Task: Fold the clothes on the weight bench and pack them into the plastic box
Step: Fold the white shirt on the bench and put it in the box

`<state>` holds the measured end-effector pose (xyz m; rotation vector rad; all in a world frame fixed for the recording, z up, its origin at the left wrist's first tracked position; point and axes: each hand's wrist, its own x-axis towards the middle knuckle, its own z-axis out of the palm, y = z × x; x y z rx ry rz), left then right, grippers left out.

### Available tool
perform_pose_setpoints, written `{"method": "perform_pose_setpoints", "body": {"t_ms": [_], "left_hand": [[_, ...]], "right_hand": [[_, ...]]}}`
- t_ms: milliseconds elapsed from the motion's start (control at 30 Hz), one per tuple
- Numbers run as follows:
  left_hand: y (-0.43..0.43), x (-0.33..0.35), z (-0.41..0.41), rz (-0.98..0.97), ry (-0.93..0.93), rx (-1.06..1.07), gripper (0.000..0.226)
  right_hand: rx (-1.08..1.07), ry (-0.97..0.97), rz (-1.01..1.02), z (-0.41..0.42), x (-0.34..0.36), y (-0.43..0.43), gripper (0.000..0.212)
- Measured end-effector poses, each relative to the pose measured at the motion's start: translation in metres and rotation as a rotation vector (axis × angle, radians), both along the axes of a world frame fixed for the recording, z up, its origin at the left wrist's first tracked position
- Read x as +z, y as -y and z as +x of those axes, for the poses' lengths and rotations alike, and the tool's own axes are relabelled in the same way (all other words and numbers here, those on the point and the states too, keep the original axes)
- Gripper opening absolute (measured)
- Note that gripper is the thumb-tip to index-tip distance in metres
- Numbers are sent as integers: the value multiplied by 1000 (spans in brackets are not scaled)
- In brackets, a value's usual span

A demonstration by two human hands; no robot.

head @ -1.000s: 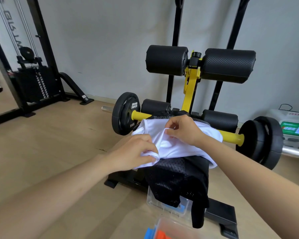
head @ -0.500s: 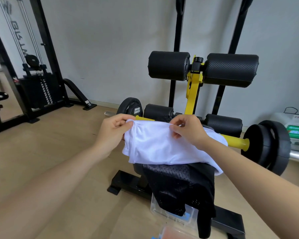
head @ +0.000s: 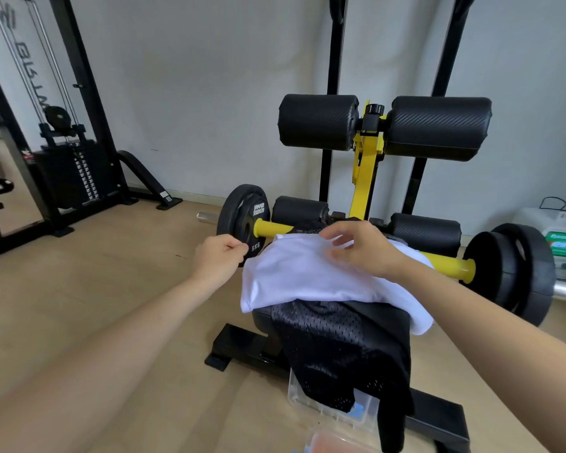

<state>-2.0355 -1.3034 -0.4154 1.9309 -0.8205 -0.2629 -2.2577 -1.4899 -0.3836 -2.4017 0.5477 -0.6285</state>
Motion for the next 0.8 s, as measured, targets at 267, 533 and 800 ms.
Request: {"method": "perform_pose_setpoints", "body": {"t_ms": [267,533,800], "left_hand": [[-46,8,-36,253,398,-379,23],[-62,-5,-29,238,633,-306,15],[-64,5,-2,287,735,-115,24]], "right_hand": [[128,-174,-104,-16,-18,-26,38],[104,-230,-216,-17,-26,-33,35],[52,-127,-48,-19,-28,-26,39]]}}
